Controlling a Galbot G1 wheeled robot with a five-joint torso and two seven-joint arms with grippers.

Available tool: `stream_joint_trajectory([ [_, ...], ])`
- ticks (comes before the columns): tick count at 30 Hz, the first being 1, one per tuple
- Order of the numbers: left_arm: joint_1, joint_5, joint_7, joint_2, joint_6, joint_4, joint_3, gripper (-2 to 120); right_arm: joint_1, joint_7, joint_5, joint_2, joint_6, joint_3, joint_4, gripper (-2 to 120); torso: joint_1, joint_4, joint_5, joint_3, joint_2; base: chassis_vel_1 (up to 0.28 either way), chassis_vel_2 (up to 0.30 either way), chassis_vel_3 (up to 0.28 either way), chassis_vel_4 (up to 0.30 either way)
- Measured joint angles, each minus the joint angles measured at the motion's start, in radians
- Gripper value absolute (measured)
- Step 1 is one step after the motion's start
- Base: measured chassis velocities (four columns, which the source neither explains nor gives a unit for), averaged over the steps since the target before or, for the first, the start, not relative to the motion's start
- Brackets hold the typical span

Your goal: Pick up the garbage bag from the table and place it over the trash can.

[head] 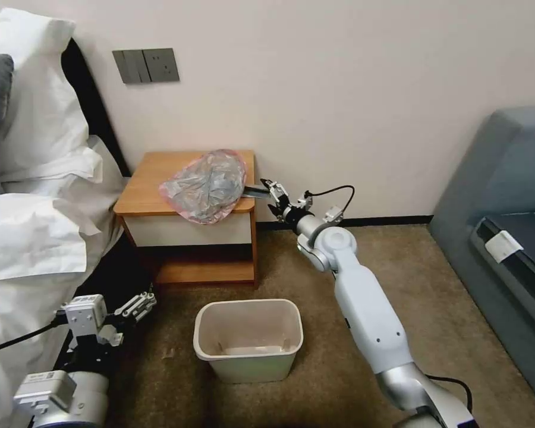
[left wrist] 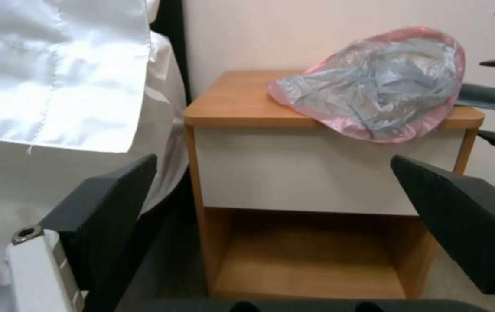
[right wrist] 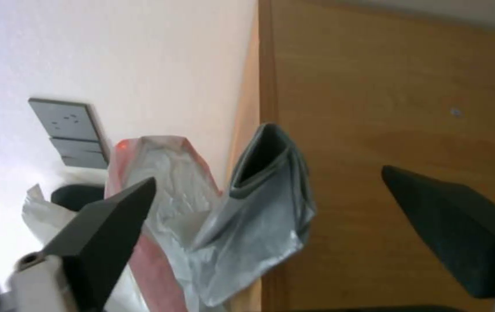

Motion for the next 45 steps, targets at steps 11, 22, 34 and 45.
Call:
stream_joint_trajectory([
  [11,0.0,-0.001,0.0,-0.006,-0.002,0.0,-0.004,100,0.003,-0.003,-0.007,0.004,0.017,-0.01,-0.003,58,0.0,0.0,0.0001,0.0,0.0,0.0,0.0,0.0,0.0],
  [22,-0.001,-0.001,0.0,-0.006,-0.004,0.0,-0.004,100,-0.005,0.009,-0.011,-0.007,0.024,-0.009,0.011,14,0.0,0.0,0.0001,0.0,0.0,0.0,0.0,0.0,0.0],
  [34,-0.006,0.002,0.001,-0.007,-0.016,0.0,-0.001,100,-0.053,0.049,0.02,-0.045,0.028,-0.028,0.1,0,0.0,0.0,0.0001,0.0,0.0,0.0,0.0,0.0,0.0],
  [45,-0.01,0.012,0.002,-0.009,-0.026,0.0,0.007,100,-0.222,0.195,0.084,-0.115,0.07,-0.066,0.333,0,0.0,0.0,0.0002,0.0,0.0,0.0,0.0,0.0,0.0],
])
